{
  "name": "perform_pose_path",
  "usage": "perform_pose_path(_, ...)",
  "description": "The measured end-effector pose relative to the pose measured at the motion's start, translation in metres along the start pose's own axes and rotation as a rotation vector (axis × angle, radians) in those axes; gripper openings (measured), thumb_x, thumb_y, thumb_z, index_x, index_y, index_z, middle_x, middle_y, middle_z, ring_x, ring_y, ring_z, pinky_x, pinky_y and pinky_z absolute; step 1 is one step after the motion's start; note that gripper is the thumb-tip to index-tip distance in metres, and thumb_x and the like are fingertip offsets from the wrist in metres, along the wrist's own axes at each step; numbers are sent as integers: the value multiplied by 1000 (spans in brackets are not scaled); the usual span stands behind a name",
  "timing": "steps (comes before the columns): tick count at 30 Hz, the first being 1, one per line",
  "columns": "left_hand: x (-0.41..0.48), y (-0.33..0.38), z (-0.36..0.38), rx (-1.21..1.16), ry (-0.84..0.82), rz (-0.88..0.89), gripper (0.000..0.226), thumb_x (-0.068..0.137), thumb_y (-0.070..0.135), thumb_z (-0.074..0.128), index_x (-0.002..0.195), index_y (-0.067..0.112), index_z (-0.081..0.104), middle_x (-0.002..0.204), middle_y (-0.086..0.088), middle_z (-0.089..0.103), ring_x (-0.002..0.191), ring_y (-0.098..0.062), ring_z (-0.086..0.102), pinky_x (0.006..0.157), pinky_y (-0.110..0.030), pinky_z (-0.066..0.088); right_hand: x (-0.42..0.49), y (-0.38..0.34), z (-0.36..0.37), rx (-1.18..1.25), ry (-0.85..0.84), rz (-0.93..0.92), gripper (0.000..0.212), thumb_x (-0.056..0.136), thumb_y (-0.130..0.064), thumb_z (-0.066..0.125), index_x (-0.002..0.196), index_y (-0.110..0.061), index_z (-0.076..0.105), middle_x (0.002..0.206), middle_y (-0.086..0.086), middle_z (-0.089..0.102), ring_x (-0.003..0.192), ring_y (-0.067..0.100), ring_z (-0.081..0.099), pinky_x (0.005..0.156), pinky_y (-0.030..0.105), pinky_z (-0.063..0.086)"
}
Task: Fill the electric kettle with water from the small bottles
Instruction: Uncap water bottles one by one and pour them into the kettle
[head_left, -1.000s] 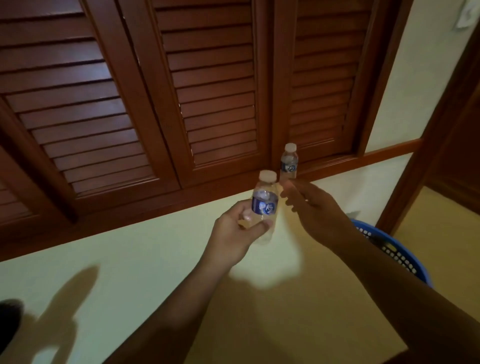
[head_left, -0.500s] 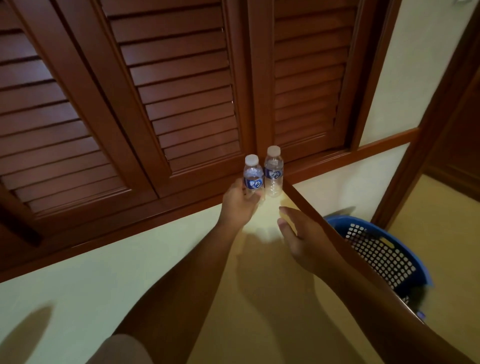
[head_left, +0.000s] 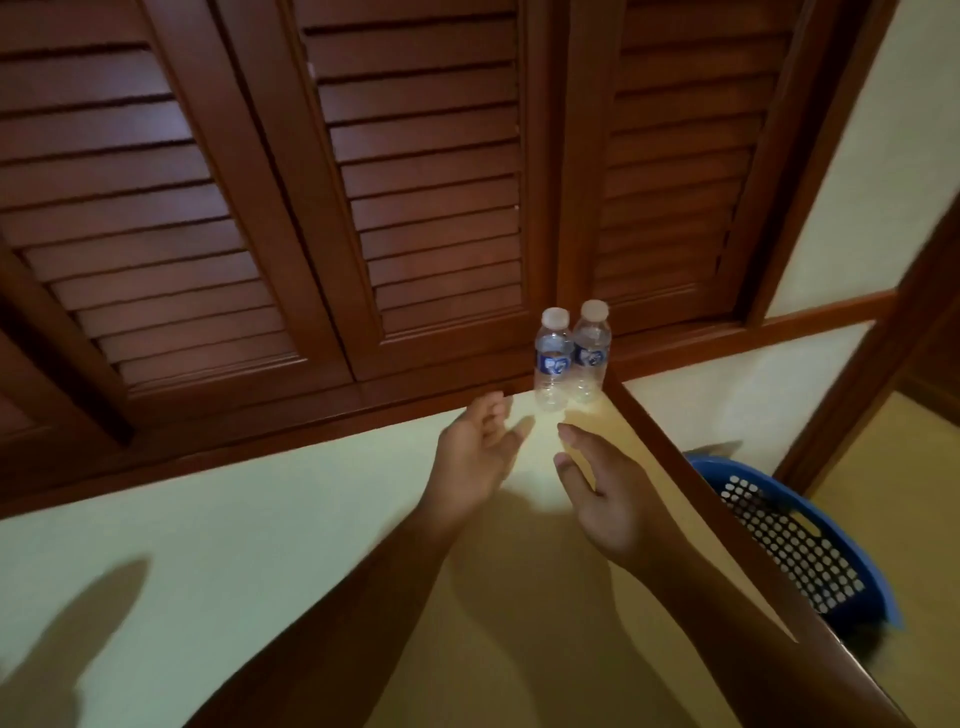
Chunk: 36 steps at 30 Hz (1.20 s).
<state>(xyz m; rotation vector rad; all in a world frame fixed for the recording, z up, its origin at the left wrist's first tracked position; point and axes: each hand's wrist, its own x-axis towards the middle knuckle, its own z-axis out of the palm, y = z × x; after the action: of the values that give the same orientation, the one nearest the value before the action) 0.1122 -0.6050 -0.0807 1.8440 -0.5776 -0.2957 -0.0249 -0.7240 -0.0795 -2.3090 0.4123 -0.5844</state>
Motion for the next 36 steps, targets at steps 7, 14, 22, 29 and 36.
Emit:
perform_pose_path(7,-126,-3,-77,-27,187,57,40,104,13,62,123,48,61,118,28,73,115,4,67,102,-15,50,-37,-66,41,137,-136,-197,42,101,-25,54,143,-20,53,142,-7,57,133,3,48,111,12,30)
perform_pose_path(14,-280,-28,-152,-110,431,-53,43,102,-3,59,135,24,64,127,15,74,126,-5,65,108,-24,49,-137,-159,105,324,-413,-398,41,100,-31,52,140,-25,55,136,-19,57,128,-5,49,104,10,36)
perform_pose_path(22,-448,-32,-221,-42,817,-117,37,98,-6,62,120,22,73,115,4,79,116,-14,73,103,-33,56,-232,-253,153,520,-554,-530,30,97,-26,57,127,-25,64,114,-19,66,109,6,64,90,12,45)
perform_pose_path(29,-542,-36,-316,-13,1113,-58,20,91,23,69,109,29,76,106,-2,78,106,-21,76,95,-34,59,-307,-357,185,688,-589,-679,28,96,-24,60,121,-21,69,114,-15,69,106,3,66,87,11,47)
perform_pose_path(36,-570,-83,-469,224,1195,-152,24,98,17,70,121,24,67,113,10,73,106,-2,69,89,-19,56,-344,-472,262,615,-645,-727,33,100,-25,58,133,-25,60,124,-21,61,118,-4,56,94,7,40)
